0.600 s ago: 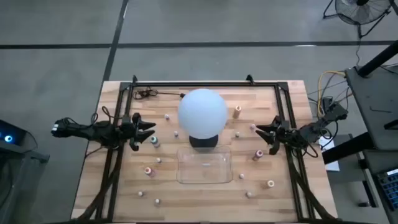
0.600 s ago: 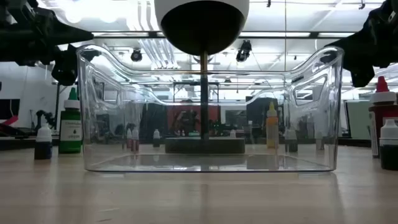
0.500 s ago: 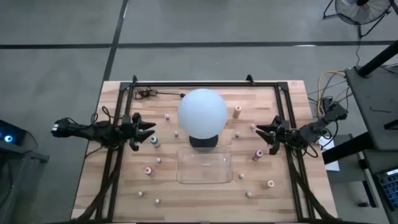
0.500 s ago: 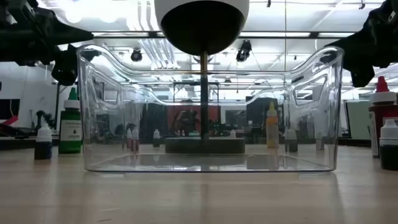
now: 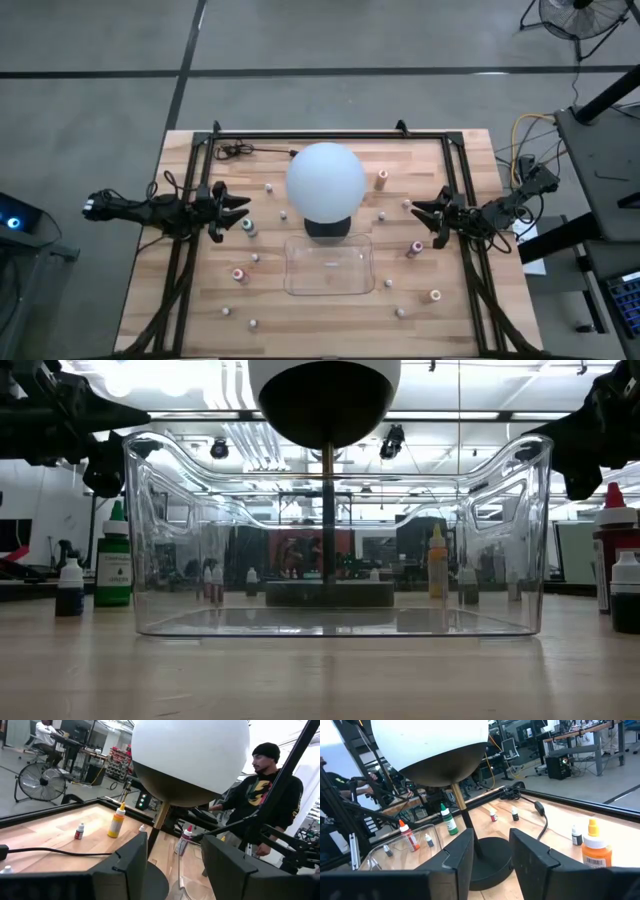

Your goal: Pick & Place food coloring

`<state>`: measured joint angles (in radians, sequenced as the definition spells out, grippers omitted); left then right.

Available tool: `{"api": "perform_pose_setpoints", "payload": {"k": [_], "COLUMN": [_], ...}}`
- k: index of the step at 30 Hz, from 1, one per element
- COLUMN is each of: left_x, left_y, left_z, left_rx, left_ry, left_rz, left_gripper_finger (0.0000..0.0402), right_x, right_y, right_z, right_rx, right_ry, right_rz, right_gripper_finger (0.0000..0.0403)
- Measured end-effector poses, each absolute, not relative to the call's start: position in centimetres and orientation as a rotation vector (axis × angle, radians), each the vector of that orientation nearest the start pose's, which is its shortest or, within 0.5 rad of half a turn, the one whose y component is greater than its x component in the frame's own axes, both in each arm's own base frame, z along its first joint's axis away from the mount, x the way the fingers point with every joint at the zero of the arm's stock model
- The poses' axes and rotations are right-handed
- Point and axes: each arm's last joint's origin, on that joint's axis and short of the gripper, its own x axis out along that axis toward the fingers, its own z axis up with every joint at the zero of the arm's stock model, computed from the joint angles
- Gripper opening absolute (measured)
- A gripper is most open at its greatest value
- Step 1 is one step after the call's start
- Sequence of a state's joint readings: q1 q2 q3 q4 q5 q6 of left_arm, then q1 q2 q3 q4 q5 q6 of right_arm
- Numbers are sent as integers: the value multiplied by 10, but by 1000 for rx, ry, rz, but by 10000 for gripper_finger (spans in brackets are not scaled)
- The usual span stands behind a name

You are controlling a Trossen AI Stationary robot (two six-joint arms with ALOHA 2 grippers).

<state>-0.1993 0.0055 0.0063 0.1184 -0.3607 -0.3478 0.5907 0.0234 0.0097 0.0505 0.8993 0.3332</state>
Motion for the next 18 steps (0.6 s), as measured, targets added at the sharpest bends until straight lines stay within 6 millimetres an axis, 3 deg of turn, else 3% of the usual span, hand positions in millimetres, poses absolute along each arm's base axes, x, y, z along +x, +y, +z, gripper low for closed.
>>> {"api": "perform_pose_setpoints", "payload": {"k": [18], "left_x": [95], "left_y": [-9], "left_z": [176], "left_rx": [-380], "left_ry": [-142], "left_rz": [140], "left_gripper_finger": [161], "right_x": [85], "right_y": [30], "right_z": [170], "right_rx": [339], "right_ry": [-79], "right_rz": [-313], "right_gripper_finger": [142]}}
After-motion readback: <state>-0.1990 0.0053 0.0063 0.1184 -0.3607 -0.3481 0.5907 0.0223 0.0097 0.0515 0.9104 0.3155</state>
